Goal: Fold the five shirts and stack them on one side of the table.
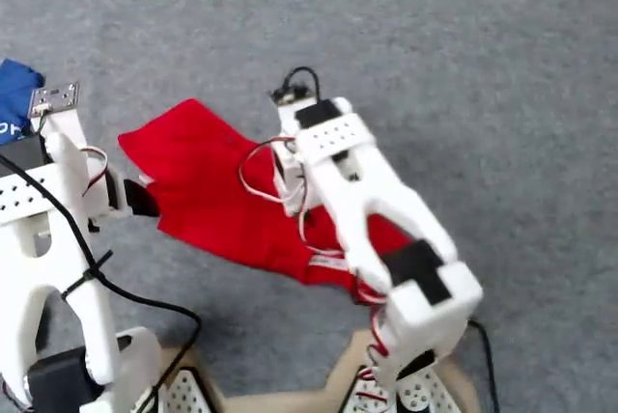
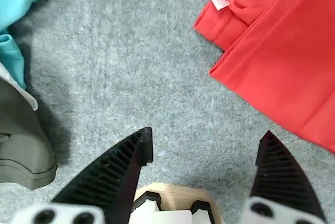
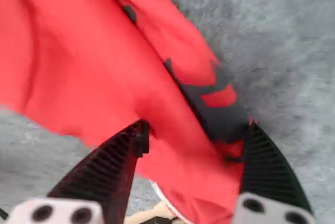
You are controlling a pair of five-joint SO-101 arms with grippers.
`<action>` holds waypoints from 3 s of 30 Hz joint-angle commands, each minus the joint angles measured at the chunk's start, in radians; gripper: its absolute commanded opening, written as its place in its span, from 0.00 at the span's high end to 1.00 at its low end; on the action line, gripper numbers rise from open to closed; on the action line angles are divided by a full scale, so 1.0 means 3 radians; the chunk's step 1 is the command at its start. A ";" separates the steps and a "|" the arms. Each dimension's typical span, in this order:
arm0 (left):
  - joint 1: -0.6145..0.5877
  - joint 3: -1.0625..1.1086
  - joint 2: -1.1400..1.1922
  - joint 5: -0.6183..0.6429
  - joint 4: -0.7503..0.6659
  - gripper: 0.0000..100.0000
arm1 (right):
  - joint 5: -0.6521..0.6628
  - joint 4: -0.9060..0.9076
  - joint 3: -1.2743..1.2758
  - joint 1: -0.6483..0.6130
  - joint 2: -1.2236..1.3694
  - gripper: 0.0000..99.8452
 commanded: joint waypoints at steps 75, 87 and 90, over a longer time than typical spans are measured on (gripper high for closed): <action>0.1805 -0.1816 0.1762 0.1059 -0.1811 0.71 | 0.3043 0.0568 -0.0540 0.2631 -0.1711 0.55; 0.2215 -0.3856 0.3654 0.1018 -0.1376 0.72 | 0.3053 0.0547 -0.0908 0.2984 -0.0862 0.55; 0.2184 -0.4168 0.4130 0.1018 -0.1350 0.72 | 0.3043 0.0542 -0.0954 0.2984 -0.0806 0.55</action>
